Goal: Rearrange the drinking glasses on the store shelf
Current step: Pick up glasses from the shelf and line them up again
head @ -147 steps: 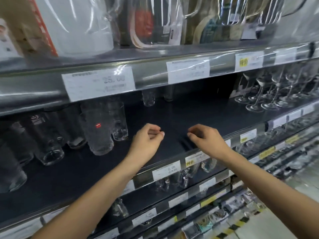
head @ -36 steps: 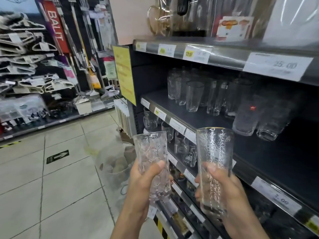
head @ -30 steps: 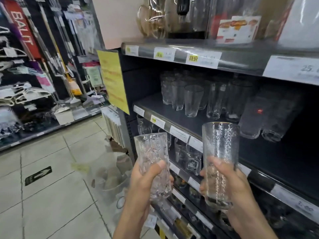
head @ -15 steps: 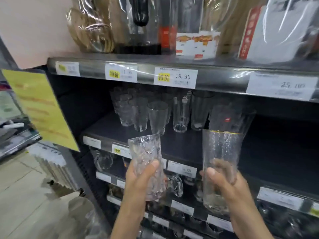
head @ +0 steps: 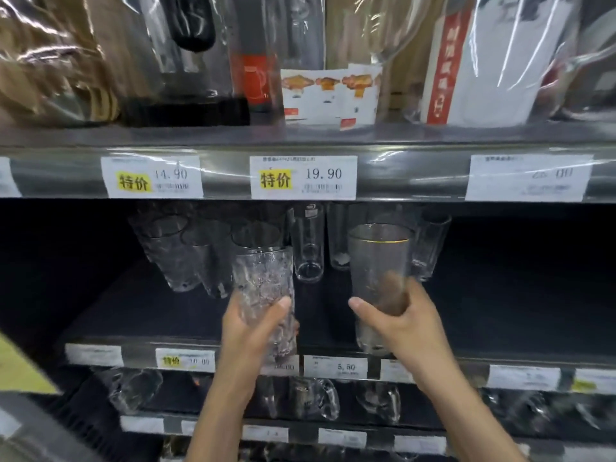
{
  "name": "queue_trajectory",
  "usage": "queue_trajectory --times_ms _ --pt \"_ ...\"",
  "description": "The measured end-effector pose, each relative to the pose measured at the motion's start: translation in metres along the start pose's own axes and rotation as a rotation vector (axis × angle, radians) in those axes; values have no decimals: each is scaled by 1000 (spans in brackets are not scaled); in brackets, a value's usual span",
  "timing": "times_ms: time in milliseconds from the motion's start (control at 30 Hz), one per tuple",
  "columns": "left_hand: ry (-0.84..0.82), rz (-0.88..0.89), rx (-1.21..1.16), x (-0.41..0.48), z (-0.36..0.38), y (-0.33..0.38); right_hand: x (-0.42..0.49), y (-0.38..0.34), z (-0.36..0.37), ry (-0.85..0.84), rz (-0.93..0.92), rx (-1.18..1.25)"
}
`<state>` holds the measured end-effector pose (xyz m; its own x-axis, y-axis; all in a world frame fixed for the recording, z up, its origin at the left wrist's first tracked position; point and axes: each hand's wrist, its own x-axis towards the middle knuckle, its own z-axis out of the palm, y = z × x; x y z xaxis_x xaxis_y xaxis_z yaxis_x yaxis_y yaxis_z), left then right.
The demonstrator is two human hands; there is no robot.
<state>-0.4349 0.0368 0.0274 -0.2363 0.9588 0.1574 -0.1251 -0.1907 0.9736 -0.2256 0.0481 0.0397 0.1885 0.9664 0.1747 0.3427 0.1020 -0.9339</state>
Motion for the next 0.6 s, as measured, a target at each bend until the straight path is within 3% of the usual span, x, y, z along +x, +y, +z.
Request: queue_trajectory --times_ms 267,600 --pt "-110 30 -34 32 -15 -9 15 -10 38 149 67 -154" --pt "-282 92 -112 38 -28 -18 21 -17 61 209 101 -222"
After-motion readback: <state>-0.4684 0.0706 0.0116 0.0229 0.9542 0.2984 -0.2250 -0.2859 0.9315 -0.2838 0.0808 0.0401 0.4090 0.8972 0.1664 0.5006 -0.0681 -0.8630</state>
